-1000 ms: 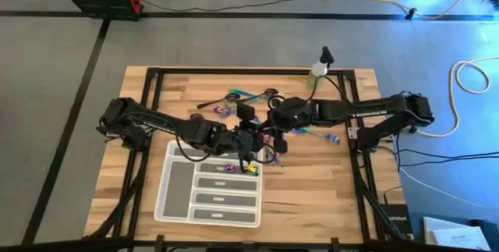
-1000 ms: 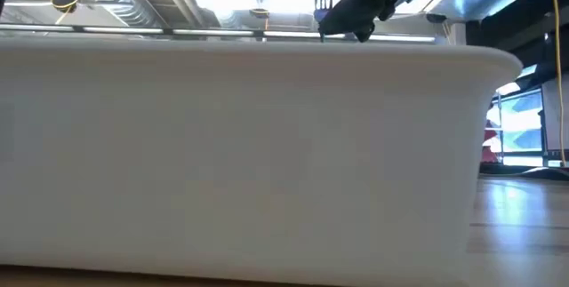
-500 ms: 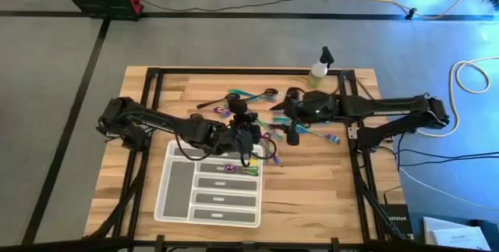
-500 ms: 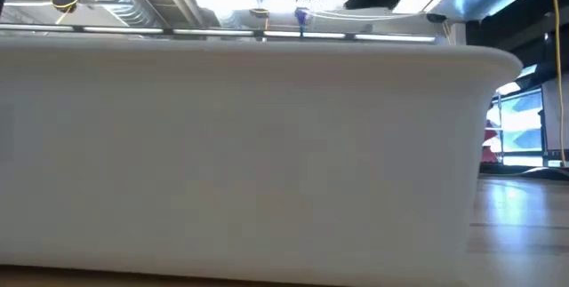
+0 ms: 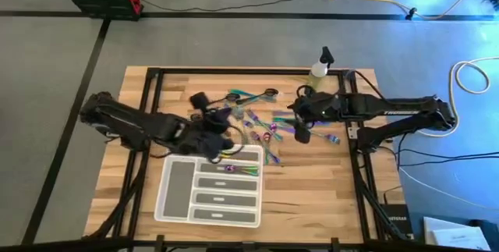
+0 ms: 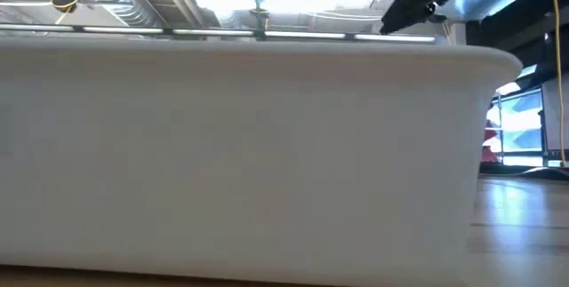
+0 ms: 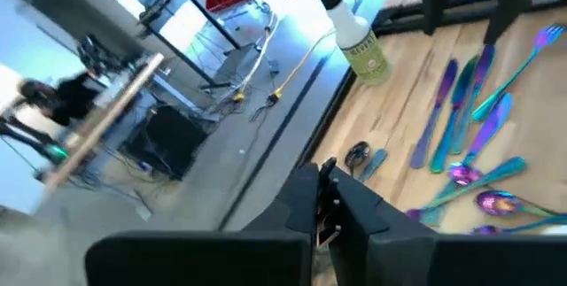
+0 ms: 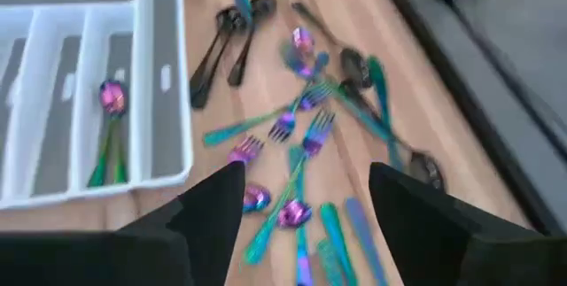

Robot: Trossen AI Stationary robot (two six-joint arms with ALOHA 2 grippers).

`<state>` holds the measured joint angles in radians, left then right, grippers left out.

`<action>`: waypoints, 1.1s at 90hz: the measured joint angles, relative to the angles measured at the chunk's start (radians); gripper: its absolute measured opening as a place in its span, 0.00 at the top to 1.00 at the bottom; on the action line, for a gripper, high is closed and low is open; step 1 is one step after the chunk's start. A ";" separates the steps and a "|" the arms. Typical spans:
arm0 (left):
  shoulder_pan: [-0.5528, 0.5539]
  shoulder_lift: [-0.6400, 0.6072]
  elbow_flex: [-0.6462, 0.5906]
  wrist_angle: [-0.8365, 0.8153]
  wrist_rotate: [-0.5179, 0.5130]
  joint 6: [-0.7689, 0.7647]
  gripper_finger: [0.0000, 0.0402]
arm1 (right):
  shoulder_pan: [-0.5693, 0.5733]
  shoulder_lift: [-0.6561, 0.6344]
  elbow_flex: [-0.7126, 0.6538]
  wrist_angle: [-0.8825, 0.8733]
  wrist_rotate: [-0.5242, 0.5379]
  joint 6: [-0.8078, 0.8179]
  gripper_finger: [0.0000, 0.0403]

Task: Sort silverware
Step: Put the blue fork into the white silverware tray

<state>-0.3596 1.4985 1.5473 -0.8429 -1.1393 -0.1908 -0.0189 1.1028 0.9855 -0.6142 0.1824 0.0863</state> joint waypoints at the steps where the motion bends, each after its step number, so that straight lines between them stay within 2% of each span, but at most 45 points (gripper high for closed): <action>1: -0.007 -0.007 -0.002 -0.007 -0.003 -0.019 1.00 | 0.000 0.001 0.000 -0.002 -0.003 0.002 0.44; 19: -0.169 -0.115 -0.106 -0.048 -0.123 -0.254 1.00 | 0.000 0.013 0.000 -0.019 -0.017 0.017 0.44; 37: -0.318 -0.175 -0.225 -0.047 -0.187 -0.521 1.00 | 0.000 0.034 0.000 -0.019 -0.017 0.018 0.44; 76: -0.544 -0.177 -0.407 -0.024 -0.098 -1.178 1.00 | 0.000 0.091 0.000 0.001 -0.017 0.015 0.44; 89: -0.577 -0.176 -0.468 0.077 -0.081 -1.288 1.00 | 0.000 0.110 0.000 0.023 -0.016 0.014 0.44; 99: -0.580 -0.176 -0.496 0.159 -0.024 -1.355 1.00 | -0.001 0.123 0.000 0.027 -0.013 0.014 0.44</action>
<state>-0.9394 1.3220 1.0518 -0.6839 -1.1633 -1.5453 -0.0194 1.2257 0.9855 -0.5870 0.1689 0.1001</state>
